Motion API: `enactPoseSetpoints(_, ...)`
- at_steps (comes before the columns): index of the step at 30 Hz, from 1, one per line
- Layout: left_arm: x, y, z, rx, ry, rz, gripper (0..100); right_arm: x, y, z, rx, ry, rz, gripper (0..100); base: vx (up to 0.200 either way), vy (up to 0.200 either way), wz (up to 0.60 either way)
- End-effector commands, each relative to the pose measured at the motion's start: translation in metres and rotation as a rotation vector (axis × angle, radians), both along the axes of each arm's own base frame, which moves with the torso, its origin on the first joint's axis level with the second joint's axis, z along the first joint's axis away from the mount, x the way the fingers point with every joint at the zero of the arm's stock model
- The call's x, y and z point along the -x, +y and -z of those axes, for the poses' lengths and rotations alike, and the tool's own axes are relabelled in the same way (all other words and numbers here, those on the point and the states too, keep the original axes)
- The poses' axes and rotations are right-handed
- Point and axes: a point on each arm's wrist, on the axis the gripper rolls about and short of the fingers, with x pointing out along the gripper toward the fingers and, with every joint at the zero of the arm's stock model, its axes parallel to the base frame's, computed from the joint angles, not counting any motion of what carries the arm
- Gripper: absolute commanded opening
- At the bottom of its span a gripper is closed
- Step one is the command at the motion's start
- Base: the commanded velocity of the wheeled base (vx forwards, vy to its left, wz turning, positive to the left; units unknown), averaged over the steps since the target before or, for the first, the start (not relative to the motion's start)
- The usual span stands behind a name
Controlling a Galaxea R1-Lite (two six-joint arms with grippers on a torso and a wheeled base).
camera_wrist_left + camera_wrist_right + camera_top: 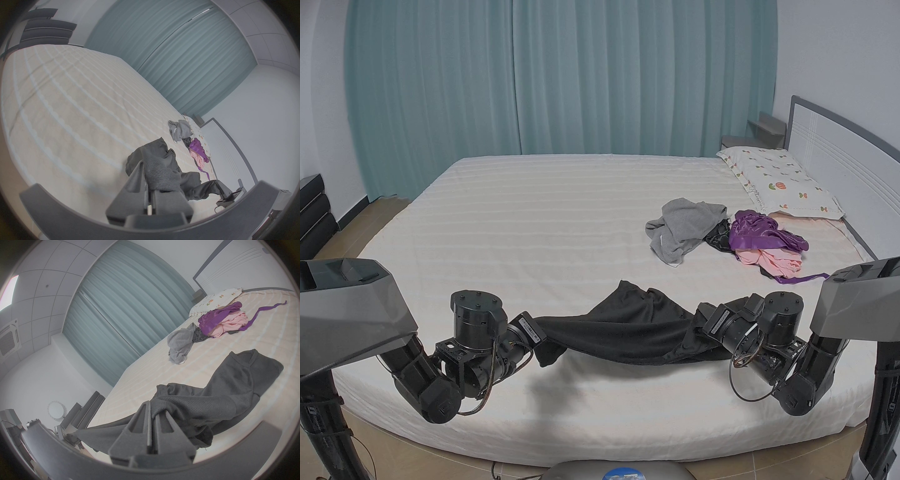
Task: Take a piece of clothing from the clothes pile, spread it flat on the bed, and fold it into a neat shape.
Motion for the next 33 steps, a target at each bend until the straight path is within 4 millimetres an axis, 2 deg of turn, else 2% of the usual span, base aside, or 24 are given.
enactPoseSetpoints(1, -0.001, -0.001, 0.002, -0.004, 0.007, -0.001, 0, -0.002, 0.000, -0.003, -0.010, -0.023, 0.008, 0, 0.000, 0.200, 0.00)
enactPoseSetpoints(27, 0.000, 0.000, 0.003, -0.009, 0.012, 0.000, 0, -0.006, -0.001, -0.006, -0.021, -0.037, 0.015, 0, 0.000, 0.200, 0.00)
enactPoseSetpoints(33, 0.007, 0.002, 0.005, -0.021, 0.025, -0.002, 0, -0.004, -0.004, -0.016, -0.031, -0.060, 0.018, 0, 0.000, 0.000, 0.00)
